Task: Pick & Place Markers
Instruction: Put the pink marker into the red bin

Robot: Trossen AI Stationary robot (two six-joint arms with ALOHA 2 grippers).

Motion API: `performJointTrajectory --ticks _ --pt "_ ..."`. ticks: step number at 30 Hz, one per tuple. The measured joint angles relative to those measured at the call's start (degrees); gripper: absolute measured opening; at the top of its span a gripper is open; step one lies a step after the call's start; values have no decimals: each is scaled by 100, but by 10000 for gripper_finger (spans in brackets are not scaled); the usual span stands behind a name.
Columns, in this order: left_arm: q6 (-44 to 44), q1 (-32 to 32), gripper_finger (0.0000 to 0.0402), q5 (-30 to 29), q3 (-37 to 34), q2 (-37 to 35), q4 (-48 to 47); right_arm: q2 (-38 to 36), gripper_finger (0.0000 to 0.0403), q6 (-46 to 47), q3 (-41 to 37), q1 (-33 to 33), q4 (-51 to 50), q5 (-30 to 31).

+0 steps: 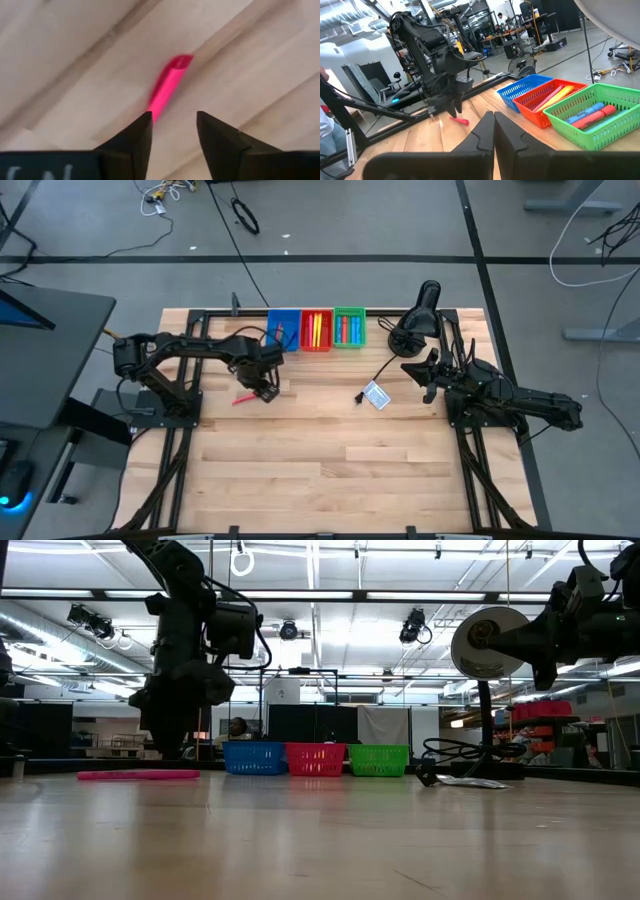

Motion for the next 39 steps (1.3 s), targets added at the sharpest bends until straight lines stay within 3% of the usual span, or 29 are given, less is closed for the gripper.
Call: performJointTrajectory --ticks 6,12,31,35,39 --pt "943 2 208 -651 -247 0 7 0 11 0 1 -2 2 2" --pt "1267 -95 229 -682 -439 4 206 -1 11 0 1 -1 0 2" --pt "1342 -448 226 -706 -549 338 435 -2 11 0 2 -2 4 2" --pt "1332 -450 208 -697 -543 400 442 0 11 0 1 -2 4 1" --pt "1343 -452 164 -618 -546 402 461 0 11 0 0 -1 7 2"
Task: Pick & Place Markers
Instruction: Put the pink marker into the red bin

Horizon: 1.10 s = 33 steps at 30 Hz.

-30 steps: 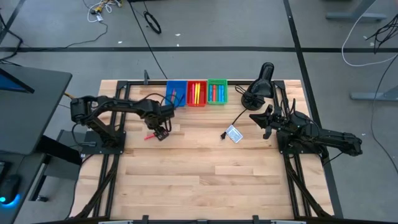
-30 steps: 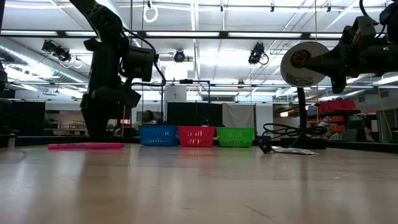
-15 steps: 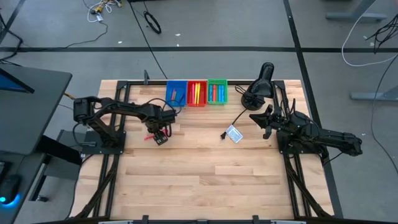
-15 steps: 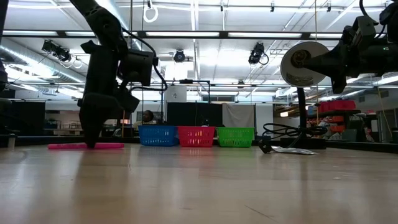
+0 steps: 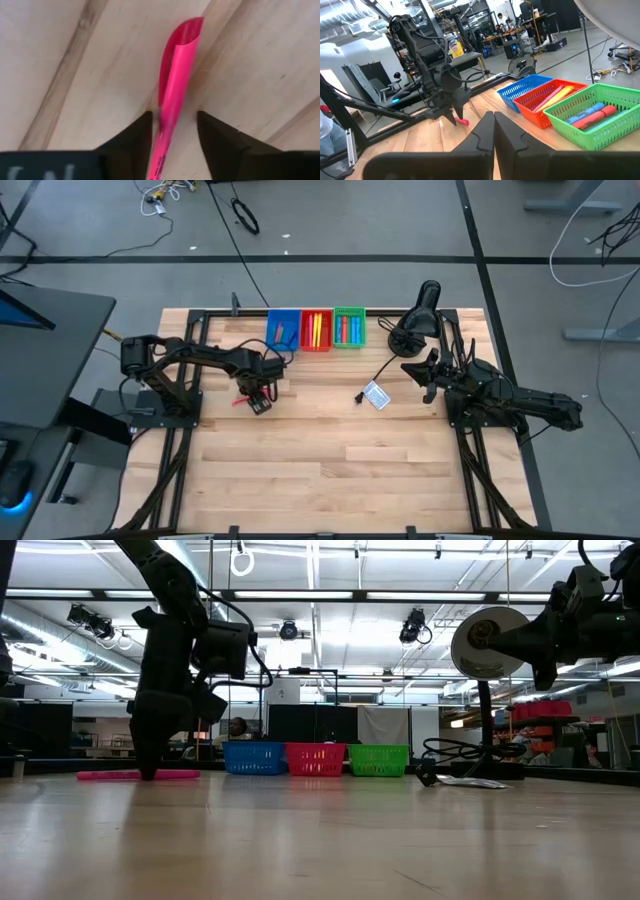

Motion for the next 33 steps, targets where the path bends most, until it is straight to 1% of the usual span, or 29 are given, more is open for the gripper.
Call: performJointTrajectory --ticks 6,8,12,16,20,24,33 --pt "-33 11 55 190 -7 4 5 -1 11 0 2 -1 0 -1" --pt "-61 9 28 194 -7 4 -4 0 11 0 1 -1 2 -1" --pt "-101 9 29 203 -9 7 -4 -2 11 0 1 1 2 -1" --pt "-318 10 42 211 -11 -62 -3 -2 11 0 -1 -1 2 -2" --pt "-679 74 30 271 -40 -218 -43 0 11 0 2 0 2 0" --pt "-901 155 30 539 -39 -562 -62 1 11 0 2 1 2 1" --pt "-1686 236 30 579 -31 -1464 -187 0 11 0 0 1 2 -1"
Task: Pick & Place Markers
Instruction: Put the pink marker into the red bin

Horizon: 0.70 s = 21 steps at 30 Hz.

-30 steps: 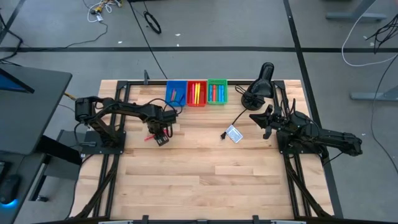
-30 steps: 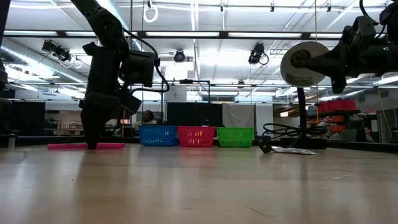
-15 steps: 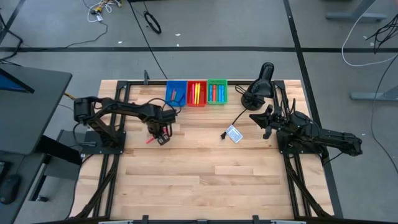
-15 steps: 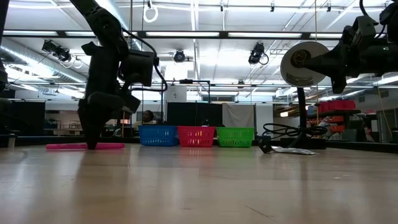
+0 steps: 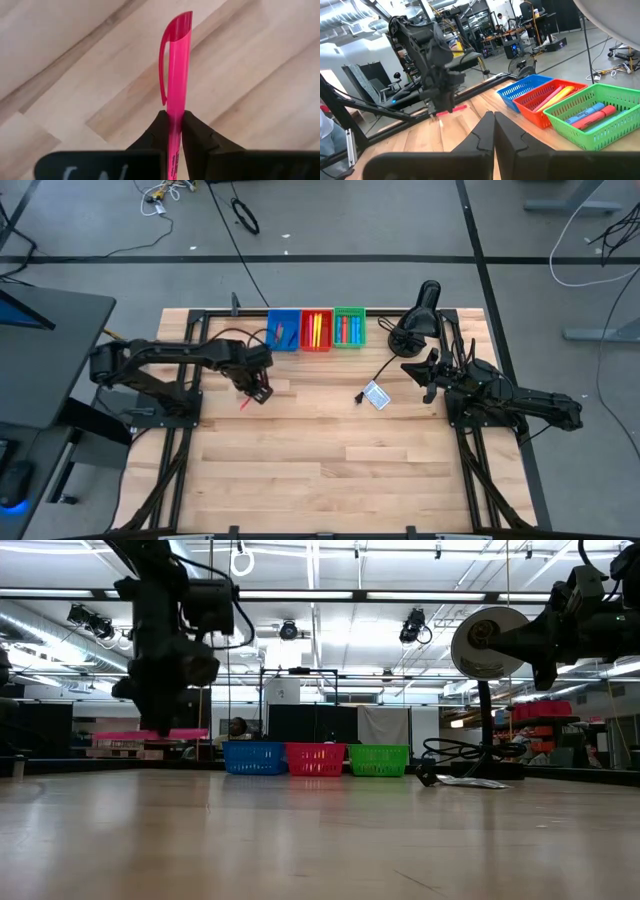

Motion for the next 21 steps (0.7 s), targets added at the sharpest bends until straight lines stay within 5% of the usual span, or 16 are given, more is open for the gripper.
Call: performJointTrajectory --ticks 9,21 --pt "-619 0 30 -102 424 -727 -734 0 11 0 2 -2 0 0" --pt "-1028 40 30 -165 1581 -747 -1649 -2 11 0 0 -2 0 2"
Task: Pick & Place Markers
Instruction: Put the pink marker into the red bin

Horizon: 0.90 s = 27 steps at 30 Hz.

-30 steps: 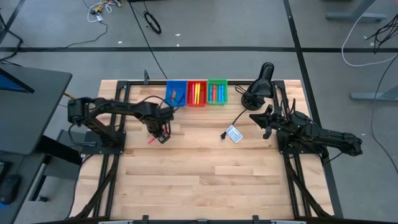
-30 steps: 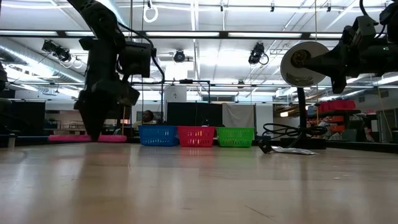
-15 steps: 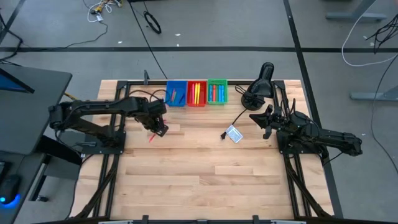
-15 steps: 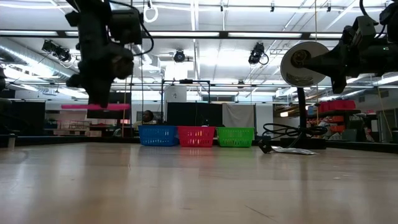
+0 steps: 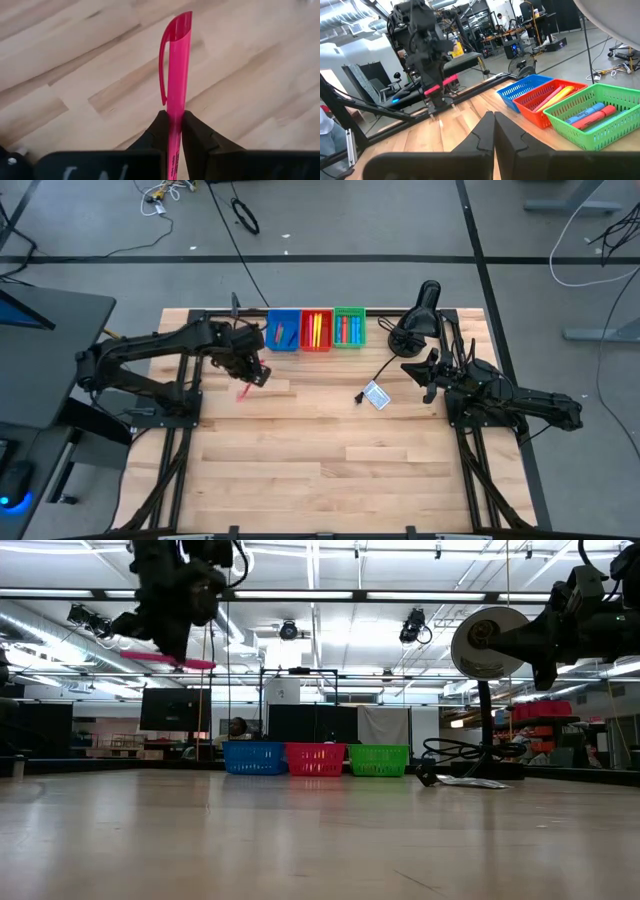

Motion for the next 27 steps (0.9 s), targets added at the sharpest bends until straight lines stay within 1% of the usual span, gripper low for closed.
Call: performJointTrajectory --ticks 3,8,11,19,25,27 --pt "-243 51 30 -20 332 1 -93 0 11 0 2 0 0 -2" --pt "-722 83 30 -349 899 56 -404 2 11 0 2 1 0 0" --pt "-1009 121 30 -390 1128 51 -546 0 11 0 2 0 0 -2" --pt "-1517 119 30 -386 1255 85 -757 0 11 0 0 0 0 -2" --pt "-1501 468 30 -304 1256 596 -681 1 11 0 1 0 0 -1" --pt "-1360 637 30 -268 1256 814 -440 1 11 0 0 1 0 -2"
